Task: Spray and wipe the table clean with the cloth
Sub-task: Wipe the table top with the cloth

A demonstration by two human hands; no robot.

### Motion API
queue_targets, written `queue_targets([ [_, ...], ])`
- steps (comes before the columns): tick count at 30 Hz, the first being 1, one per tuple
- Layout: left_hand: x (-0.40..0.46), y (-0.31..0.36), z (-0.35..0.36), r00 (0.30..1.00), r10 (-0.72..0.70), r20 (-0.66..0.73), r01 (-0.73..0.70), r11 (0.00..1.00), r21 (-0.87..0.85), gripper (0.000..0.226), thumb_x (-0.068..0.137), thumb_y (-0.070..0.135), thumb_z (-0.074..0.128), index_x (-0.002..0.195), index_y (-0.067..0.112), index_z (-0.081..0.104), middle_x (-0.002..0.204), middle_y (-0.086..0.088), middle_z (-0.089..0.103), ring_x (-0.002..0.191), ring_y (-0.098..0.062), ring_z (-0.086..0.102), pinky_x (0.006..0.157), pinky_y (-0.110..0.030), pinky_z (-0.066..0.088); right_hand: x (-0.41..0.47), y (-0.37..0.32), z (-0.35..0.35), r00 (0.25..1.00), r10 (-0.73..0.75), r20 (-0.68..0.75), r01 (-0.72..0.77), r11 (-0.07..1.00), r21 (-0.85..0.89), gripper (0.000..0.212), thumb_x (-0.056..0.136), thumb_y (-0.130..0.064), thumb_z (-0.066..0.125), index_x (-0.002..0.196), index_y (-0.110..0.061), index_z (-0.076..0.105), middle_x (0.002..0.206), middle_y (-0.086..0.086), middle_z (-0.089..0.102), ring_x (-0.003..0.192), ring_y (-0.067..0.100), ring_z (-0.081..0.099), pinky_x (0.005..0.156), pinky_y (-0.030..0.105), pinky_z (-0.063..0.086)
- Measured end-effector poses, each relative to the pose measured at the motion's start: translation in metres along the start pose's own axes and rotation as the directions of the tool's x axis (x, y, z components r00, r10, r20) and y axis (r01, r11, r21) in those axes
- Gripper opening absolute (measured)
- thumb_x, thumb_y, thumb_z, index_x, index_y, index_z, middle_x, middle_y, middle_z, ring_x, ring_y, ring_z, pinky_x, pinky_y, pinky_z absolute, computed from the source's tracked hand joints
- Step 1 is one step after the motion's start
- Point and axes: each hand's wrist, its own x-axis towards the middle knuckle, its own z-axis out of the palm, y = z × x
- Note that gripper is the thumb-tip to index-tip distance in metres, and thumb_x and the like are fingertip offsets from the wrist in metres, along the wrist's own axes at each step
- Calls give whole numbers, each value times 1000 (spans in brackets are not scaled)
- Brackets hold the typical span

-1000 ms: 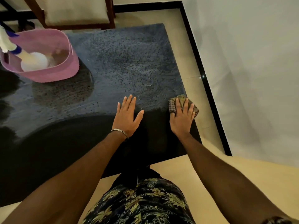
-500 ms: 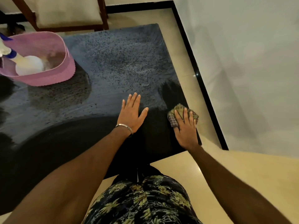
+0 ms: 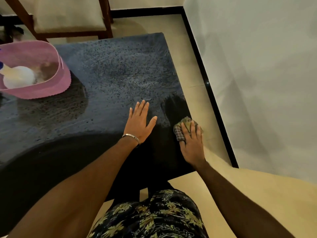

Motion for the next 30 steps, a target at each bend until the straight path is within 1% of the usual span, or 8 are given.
queue_targets([
  [4,18,3,3,998,-56,-28,55,998,-36,70,98,55,28,155,17,12,163,0,5,150,-15,-5,121,-42,-4,88,-16,-28,993,-107,41,106,994,8,69,91,-38,38,157,-35,17,167,8,2,152,37,1,122,48,2],
  [7,30,8,3,992,-98,-74,96,995,-33,77,92,63,19,154,17,15,163,0,8,150,-16,-2,121,-42,-4,159,-33,-47,980,-185,67,185,983,11,68,96,-34,43,158,-31,16,167,10,-1,151,40,-1,123,50,3],
  [13,43,5,-2,979,-163,-122,165,986,6,78,92,64,17,154,16,15,162,-1,10,150,-18,-1,121,-43,-5,238,-57,-64,970,-227,85,232,972,-47,69,98,-34,45,158,-32,14,167,11,-3,151,41,-2,122,54,5],
  [16,46,1,-4,979,-164,-118,165,986,0,79,92,63,18,154,15,15,162,-3,10,150,-19,-1,121,-43,-5,210,-51,-56,965,-256,58,257,966,-22,69,96,-32,46,159,-29,16,167,12,0,151,43,-2,122,52,2],
  [19,51,-1,-7,985,-135,-103,136,991,-4,79,92,63,19,154,14,15,162,-3,9,150,-19,-1,121,-45,-4,131,-23,-35,958,-286,-3,286,958,5,67,94,-34,39,158,-29,18,167,11,4,152,39,-3,123,54,4],
  [25,49,-7,-9,989,-99,-108,99,995,-10,80,92,64,16,154,14,12,163,-3,7,150,-19,-3,121,-44,-5,-40,30,2,989,-144,43,143,990,4,64,97,-39,31,158,-35,14,167,3,-1,153,30,-6,122,53,17],
  [27,41,-11,-8,990,-97,-99,98,995,-1,80,92,63,15,154,14,11,163,-3,6,150,-19,-4,121,-44,-5,-56,31,5,991,-105,77,107,994,-22,64,96,-41,29,158,-35,13,167,1,-4,153,27,-10,122,53,15],
  [30,31,-20,-9,994,-81,-76,82,997,9,79,92,63,14,155,15,10,163,-1,4,150,-17,-6,121,-43,-5,-17,16,-4,992,-110,68,112,993,-36,65,96,-42,28,158,-35,11,167,4,-3,153,29,-10,123,54,12],
])
